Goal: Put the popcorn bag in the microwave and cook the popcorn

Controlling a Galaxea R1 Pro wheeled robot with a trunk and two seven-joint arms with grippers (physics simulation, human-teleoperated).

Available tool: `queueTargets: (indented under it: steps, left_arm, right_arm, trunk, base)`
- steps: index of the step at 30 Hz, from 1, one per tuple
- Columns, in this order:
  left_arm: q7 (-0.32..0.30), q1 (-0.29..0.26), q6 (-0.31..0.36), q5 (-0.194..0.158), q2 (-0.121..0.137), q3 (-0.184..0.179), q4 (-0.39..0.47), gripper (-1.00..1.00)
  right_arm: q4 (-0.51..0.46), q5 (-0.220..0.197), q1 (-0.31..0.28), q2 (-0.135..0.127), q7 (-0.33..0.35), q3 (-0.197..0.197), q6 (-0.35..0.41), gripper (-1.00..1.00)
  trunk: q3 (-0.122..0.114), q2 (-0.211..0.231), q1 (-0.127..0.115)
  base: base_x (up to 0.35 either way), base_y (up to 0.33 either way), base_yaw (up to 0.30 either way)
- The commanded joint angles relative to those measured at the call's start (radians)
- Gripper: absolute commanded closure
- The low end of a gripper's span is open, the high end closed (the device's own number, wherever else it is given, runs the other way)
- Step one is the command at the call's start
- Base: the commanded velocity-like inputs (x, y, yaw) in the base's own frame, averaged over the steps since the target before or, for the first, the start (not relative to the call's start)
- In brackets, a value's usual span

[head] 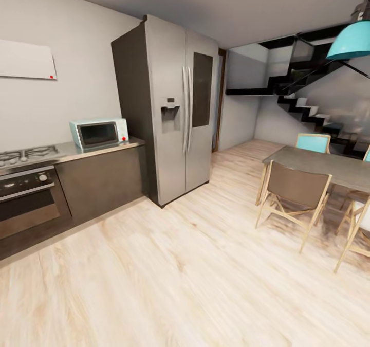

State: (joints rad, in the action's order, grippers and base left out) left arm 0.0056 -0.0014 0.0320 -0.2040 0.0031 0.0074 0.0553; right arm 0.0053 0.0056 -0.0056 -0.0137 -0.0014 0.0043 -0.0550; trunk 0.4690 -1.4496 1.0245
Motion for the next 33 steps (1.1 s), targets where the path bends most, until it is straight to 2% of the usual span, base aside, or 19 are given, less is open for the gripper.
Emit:
queueTargets:
  steps: [1, 4, 9, 33]
  left_arm:
    - [0.001, 0.000, 0.003, -0.006, 0.000, 0.000, 0.001, -1.00]
    - [0.002, 0.000, 0.001, -0.006, 0.000, 0.000, 0.001, -1.00]
    - [0.005, 0.000, -0.040, -0.006, -0.001, 0.003, 0.001, -1.00]
    - [0.004, 0.000, -0.032, -0.009, 0.000, 0.000, 0.001, -1.00]
  right_arm:
    - [0.001, 0.001, -0.001, 0.000, 0.000, 0.000, -0.003, -1.00]
    - [0.001, 0.001, -0.001, 0.000, 0.000, 0.000, -0.003, -1.00]
    - [0.001, 0.001, -0.001, 0.000, 0.000, 0.000, -0.003, -1.00]
    - [0.001, 0.001, -0.001, 0.002, 0.000, 0.000, -0.003, -1.00]
  trunk:
    - [0.001, 0.000, 0.001]
    - [0.001, 0.000, 0.001]
    - [0.001, 0.000, 0.001]
    - [0.001, 0.000, 0.001]
  base:
    - [0.326, 0.000, 0.000]
    - [0.326, 0.000, 0.000]
    - [0.326, 0.000, 0.000]
    - [0.326, 0.000, 0.000]
